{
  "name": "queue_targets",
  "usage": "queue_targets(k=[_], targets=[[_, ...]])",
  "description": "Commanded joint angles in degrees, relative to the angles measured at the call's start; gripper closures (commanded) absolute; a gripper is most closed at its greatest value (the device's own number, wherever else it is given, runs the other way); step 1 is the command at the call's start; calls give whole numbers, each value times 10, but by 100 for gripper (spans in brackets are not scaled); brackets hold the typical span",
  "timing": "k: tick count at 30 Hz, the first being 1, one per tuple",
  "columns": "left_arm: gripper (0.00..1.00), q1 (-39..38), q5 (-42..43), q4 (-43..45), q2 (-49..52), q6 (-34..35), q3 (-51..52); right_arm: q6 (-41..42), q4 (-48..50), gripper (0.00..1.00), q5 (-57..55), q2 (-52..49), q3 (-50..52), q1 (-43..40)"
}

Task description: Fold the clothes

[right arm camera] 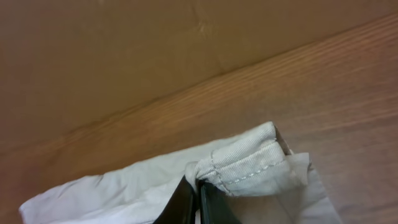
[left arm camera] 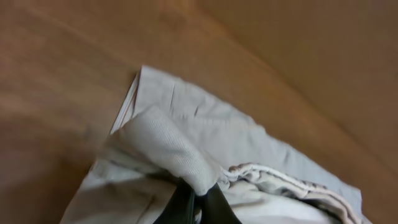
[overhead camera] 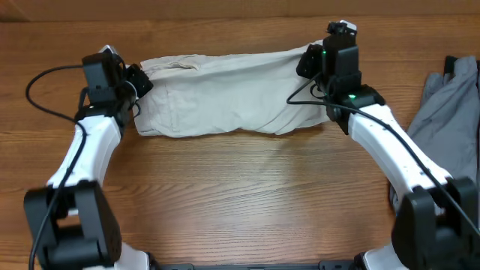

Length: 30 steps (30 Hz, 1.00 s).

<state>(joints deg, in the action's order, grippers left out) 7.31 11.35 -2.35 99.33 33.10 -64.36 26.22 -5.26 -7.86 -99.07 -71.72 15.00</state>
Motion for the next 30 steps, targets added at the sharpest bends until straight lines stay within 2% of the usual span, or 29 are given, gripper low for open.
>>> queue_targets(k=[1, 3, 4, 5, 6, 7, 8, 9, 11, 15, 19, 21, 24, 27, 30], targets=[[93, 2, -38, 53, 40, 3, -10, -12, 33, 94, -50, -35, -13, -16], [71, -1, -37, 104, 65, 3, -10, -12, 66, 85, -50, -61, -13, -16], [64, -2, -37, 121, 73, 3, -10, -12, 78, 80, -50, -68, -13, -16], [53, -2, -35, 140, 81, 3, -11, -12, 92, 69, -50, -77, -13, -16], [40, -2, -26, 159, 86, 4, -11, -12, 104, 53, -50, -84, -13, -17], [27, -2, -18, 177, 90, 4, -11, -12, 112, 42, -50, -87, -13, -17], [10, -1, -12, 189, 91, 3, -11, -12, 118, 32, -50, -89, -13, -18], [0, 0, -8, 197, 90, 3, -13, -12, 123, 21, -50, -89, -13, -20], [0, 7, 35, 195, 86, 0, -29, -31, 122, 0, -50, -84, -17, -25], [0, 18, 178, 137, 78, -1, -74, -61, 57, 0, -50, -55, -27, -37], [0, 9, 233, 8, 74, -2, -89, -61, -93, 0, -48, -24, -27, -49], [0, -1, 228, -73, 74, -20, -88, -58, -175, 0, -27, -22, -26, -54], [0, -20, 212, -177, 74, -84, -88, -54, -268, 0, 27, -30, -24, -61], [0, -46, 173, -250, 74, -115, -88, -52, -301, 0, 61, -40, -12, -62], [0, -74, 133, -282, 74, -141, -88, -38, -302, 0, 67, -47, 6, -62]])
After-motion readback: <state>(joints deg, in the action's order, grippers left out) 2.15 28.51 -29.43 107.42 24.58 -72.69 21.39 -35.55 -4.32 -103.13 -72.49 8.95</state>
